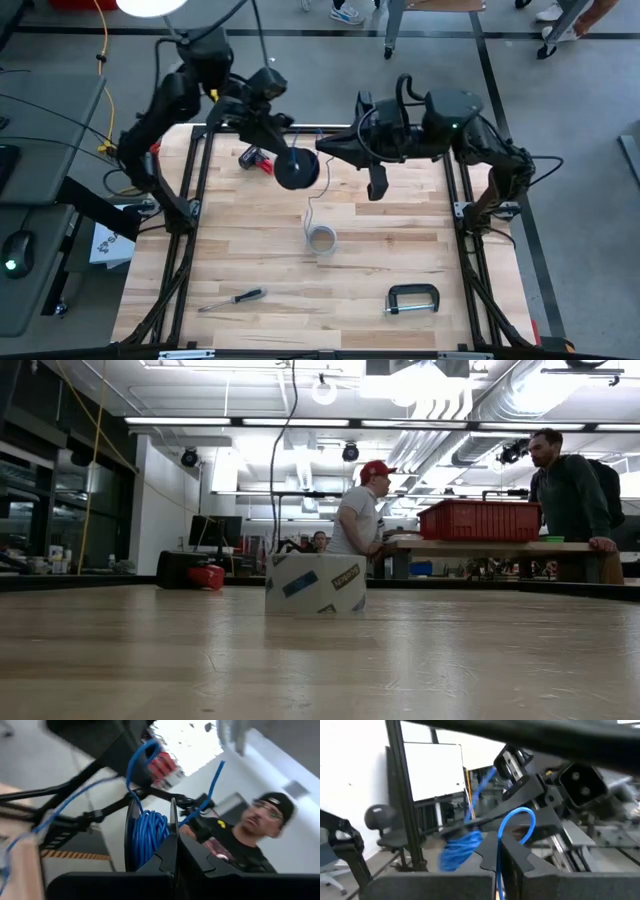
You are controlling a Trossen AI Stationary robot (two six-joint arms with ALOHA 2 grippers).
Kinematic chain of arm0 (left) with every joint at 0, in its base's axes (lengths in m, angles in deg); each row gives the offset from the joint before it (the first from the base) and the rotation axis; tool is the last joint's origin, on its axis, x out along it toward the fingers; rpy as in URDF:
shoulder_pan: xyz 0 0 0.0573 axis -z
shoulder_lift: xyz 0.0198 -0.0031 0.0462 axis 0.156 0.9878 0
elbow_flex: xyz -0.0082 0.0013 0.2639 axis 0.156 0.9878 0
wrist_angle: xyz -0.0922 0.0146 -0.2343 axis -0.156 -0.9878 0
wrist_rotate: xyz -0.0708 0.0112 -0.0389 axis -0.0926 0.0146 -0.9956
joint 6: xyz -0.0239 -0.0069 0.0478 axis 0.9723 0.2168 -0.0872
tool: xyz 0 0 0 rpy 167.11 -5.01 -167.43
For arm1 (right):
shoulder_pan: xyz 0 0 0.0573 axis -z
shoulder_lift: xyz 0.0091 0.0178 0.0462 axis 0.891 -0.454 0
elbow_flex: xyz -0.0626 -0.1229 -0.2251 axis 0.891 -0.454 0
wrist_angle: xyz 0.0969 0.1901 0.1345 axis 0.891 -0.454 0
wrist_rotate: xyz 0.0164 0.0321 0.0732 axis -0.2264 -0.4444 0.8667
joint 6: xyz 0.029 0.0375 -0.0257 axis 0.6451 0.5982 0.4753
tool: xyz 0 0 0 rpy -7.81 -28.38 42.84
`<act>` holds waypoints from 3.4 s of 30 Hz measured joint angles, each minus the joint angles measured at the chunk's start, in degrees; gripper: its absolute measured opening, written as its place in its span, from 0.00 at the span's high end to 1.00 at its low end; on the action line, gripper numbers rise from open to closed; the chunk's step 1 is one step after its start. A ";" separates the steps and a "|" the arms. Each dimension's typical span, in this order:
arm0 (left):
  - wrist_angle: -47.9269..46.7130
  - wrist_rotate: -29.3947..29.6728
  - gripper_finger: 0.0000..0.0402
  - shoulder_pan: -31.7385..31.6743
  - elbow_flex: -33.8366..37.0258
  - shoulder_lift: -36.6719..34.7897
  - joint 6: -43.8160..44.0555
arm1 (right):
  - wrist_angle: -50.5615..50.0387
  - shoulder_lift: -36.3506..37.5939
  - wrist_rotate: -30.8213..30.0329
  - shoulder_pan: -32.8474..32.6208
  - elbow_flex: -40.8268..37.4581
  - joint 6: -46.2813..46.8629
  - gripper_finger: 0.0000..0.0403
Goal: Coil cords
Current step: Coil the blue wire on the spool
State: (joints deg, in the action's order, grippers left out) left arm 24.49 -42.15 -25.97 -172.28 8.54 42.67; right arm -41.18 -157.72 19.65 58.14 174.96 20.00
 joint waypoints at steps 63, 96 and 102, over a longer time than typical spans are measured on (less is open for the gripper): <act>55.83 16.89 1.00 2.49 0.11 4.21 -16.67 | 19.51 -5.63 10.47 1.35 0.09 13.31 1.00; 40.94 14.29 1.00 -7.04 -0.04 -3.48 -25.29 | 7.22 -5.18 -15.39 0.55 -0.05 -1.25 0.53; 41.15 14.93 1.00 -7.02 -0.04 -3.44 -26.35 | 6.68 -7.76 -16.43 1.08 -0.02 -1.27 0.53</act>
State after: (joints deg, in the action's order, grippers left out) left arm 65.64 -27.23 -32.98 -172.33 5.11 16.32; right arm -34.50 -165.49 3.23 59.22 174.94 18.73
